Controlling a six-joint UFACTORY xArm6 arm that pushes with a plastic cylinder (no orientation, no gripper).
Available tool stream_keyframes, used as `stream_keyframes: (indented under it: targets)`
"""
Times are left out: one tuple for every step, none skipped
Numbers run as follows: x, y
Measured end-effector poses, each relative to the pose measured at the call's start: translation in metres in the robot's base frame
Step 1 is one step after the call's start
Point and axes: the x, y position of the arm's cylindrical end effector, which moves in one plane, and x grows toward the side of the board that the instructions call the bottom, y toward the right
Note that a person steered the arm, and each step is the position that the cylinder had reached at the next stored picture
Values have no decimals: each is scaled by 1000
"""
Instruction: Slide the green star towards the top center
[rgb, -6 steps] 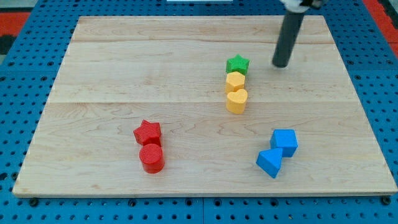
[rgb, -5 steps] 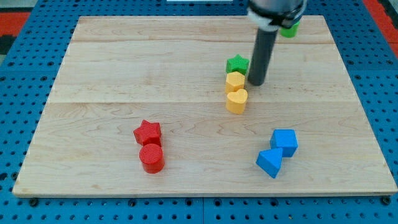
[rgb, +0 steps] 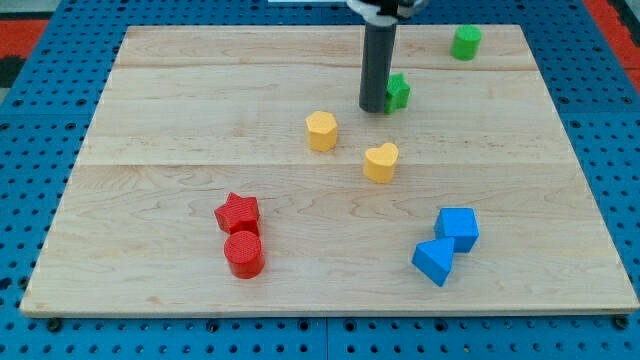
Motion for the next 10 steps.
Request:
stream_keyframes:
  targets:
    - [-6,17]
    - [4,32]
    - [12,43]
    - [-4,49]
    - [-20,56]
    - [-17,78]
    - [-47,96]
    - [-48,56]
    - [-68,45]
    - [-56,25]
